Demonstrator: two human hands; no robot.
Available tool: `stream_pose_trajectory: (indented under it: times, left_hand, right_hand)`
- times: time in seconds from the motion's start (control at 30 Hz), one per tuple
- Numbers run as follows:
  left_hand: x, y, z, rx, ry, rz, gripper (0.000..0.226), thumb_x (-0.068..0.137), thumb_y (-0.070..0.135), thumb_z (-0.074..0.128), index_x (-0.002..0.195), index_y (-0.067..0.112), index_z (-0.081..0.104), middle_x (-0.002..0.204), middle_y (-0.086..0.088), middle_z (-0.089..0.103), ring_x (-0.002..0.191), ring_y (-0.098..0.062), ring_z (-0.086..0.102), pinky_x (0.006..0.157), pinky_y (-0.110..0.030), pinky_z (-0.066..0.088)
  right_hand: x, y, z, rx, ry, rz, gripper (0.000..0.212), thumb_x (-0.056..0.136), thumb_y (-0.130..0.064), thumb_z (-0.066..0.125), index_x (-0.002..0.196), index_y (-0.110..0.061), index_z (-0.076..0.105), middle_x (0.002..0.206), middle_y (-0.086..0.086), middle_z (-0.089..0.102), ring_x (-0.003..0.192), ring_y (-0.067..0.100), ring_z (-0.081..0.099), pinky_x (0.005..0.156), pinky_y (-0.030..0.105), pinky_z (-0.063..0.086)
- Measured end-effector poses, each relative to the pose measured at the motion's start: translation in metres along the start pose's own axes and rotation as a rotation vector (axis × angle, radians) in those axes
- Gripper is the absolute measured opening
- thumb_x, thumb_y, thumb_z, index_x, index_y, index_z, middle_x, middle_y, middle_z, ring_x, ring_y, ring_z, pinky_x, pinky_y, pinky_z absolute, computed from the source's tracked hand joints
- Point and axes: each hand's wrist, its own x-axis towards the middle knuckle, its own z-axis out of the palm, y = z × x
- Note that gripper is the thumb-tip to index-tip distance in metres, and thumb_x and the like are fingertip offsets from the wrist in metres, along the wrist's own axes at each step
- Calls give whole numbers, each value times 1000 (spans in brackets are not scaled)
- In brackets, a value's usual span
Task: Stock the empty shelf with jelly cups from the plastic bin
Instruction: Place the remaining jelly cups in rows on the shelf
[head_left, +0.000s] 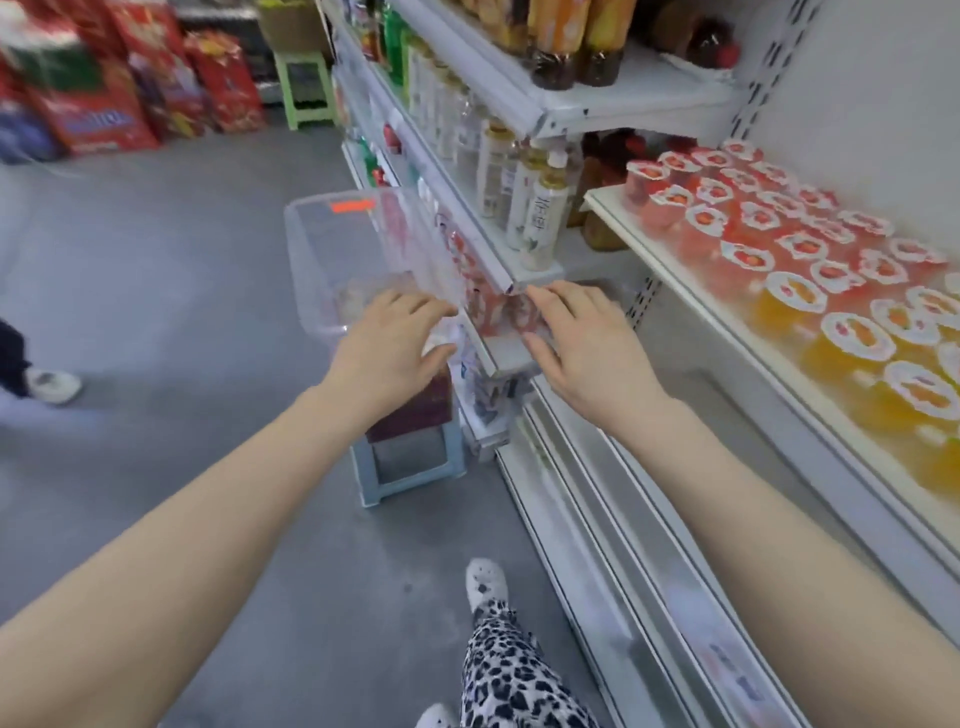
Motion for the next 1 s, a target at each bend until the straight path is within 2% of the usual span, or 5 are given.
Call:
stream_pose_trajectory:
  times: [0.23,0.47,0.63,0.8,1.0]
  left_hand:
    - [17,-107,34,23,-25,-279,32,90,28,62,119,16,64,114,-5,65,107,-31,55,92,-43,47]
    - [62,-185,96,-42,-119,-495,26,91,23,62,116,16,66,112,-4,67,104,-33,57,86,-43,51]
    - [89,-219,142,-92,-236,-563,26,93,24,59,116,14,65,111,-7,66,103,-35,57,86,-42,50]
    - [92,-228,156,-80,-294,-577,46,92,44,35,114,18,65,108,-3,67,97,-31,60,79,-42,53]
    - [91,-230,157,-85,-327,-587,36,94,38,45,114,16,65,110,-3,66,101,-31,59,83,-43,51]
  right_hand:
    - [107,3,111,78,-156,-133,48,90,-35,43,124,-5,60,115,14,63,101,36,59,87,42,49]
    - [210,16,215,196,-423,-176,45,96,-29,54,135,-9,52,127,13,58,113,36,53,94,43,45]
    - [267,7,294,154,-838,-201,40,96,-34,50,132,-17,53,128,10,57,114,32,55,90,39,46]
    - [280,-16,352,-110,-1319,-350,49,84,-40,68,124,-14,58,119,7,64,107,28,61,84,32,50]
    - [279,-24,372,-247,-1470,-375,53,78,-33,77,123,-13,58,121,8,64,107,26,63,74,27,43]
